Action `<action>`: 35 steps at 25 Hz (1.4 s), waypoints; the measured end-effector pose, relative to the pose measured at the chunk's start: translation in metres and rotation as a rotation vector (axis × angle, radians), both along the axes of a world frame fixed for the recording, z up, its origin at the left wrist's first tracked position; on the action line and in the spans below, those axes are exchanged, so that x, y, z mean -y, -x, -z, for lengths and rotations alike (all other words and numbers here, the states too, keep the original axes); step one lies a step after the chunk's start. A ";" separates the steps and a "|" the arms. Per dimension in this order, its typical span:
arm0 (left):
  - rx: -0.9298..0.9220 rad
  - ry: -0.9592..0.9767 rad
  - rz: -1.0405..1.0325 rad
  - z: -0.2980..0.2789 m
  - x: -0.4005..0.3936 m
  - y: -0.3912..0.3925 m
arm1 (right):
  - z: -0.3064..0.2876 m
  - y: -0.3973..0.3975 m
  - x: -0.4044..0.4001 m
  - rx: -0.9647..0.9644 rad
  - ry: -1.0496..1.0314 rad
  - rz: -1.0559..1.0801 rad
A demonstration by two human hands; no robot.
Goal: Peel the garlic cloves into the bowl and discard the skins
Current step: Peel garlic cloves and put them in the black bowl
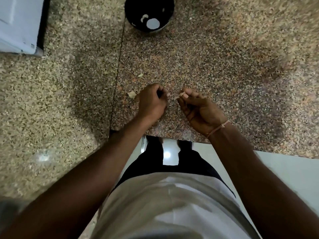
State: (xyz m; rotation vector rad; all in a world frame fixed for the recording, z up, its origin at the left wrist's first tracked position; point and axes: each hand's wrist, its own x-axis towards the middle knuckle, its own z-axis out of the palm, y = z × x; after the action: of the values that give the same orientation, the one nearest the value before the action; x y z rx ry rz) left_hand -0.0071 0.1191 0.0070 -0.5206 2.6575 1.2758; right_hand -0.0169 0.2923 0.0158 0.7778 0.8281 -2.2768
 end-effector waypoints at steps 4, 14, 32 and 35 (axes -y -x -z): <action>0.056 0.094 -0.042 0.001 -0.020 0.010 | -0.006 0.015 -0.009 -0.023 -0.046 -0.097; -0.006 0.248 -0.005 -0.005 -0.034 0.001 | -0.011 0.026 -0.021 -0.046 -0.021 -0.081; 0.013 0.027 0.429 0.005 -0.048 0.001 | -0.006 -0.006 -0.070 0.021 -0.118 0.264; -0.025 0.079 0.530 0.004 -0.054 0.002 | -0.004 -0.016 -0.072 0.023 -0.115 0.305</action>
State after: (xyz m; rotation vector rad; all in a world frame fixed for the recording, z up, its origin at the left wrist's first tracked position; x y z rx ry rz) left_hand -0.0087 0.1733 0.0034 0.1910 2.6115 1.0206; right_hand -0.0010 0.3642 0.0195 1.0425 0.8869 -2.4956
